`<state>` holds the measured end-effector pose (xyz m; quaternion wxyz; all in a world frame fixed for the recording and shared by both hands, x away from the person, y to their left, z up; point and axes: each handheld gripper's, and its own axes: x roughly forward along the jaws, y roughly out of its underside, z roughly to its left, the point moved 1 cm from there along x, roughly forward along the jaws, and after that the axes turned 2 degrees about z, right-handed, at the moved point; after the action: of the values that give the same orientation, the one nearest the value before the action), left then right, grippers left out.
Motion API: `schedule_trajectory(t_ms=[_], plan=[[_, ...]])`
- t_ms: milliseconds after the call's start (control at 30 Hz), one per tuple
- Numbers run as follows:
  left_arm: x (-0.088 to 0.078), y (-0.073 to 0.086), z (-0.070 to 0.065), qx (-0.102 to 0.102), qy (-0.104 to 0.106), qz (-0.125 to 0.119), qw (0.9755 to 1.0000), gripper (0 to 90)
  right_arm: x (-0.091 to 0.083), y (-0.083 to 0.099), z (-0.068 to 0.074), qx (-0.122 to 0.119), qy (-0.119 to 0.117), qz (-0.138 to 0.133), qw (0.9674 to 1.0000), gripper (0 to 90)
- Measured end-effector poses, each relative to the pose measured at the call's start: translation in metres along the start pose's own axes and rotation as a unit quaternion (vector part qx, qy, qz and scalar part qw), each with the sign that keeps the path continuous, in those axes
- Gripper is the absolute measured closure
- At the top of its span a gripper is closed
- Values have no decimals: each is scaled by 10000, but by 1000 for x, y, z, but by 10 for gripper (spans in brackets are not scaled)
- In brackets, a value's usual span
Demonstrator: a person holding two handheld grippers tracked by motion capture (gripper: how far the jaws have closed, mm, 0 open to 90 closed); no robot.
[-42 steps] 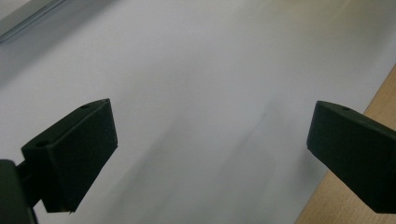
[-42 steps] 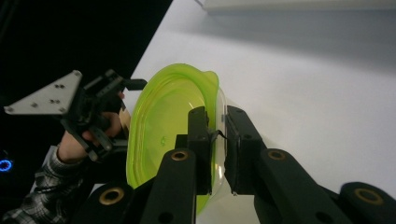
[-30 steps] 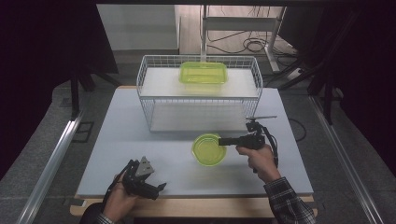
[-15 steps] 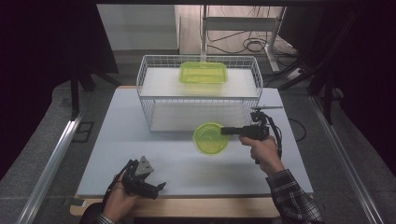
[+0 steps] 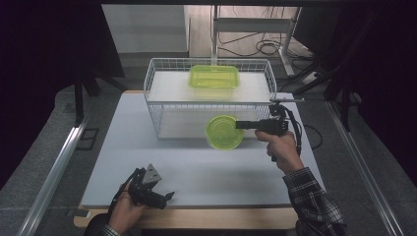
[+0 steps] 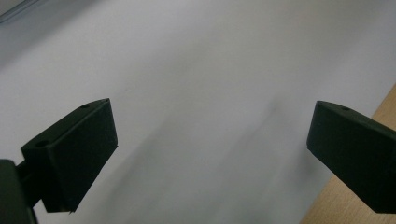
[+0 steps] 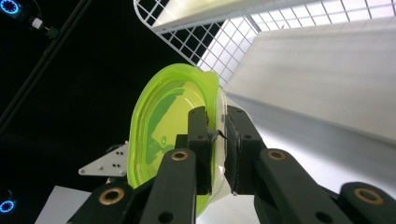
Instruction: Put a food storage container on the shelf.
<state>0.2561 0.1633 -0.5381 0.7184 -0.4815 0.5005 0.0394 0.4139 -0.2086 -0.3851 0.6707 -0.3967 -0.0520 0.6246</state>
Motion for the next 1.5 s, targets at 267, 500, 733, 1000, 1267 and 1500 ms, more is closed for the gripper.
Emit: schedule_trajectory(t_ms=[267, 500, 733, 1000, 1267, 1500], plan=[[0, 0, 0, 9, -3, 13, 10000, 16, -4, -15, 9, 6, 2, -117, 9999, 810], [1, 0, 0, -12, 4, 13, 10000, 16, -9, -30, 17, -10, -29, -250, 9997, 810], [1, 0, 0, -17, 1, 12, 10000, 16, -12, -47, 25, -1, -72, -411, 9991, 811], [0, 0, 1, -19, 11, 14, 10000, 16, -12, -68, 37, -56, -60, -611, 9981, 810], [0, 0, 1, -25, 24, 22, 10000, 17, -12, -91, 47, -134, 87, -856, 9962, 811], [0, 0, 1, -54, 23, -8, 10000, 17, -11, -106, 50, -86, 222, -1022, 9945, 811]])
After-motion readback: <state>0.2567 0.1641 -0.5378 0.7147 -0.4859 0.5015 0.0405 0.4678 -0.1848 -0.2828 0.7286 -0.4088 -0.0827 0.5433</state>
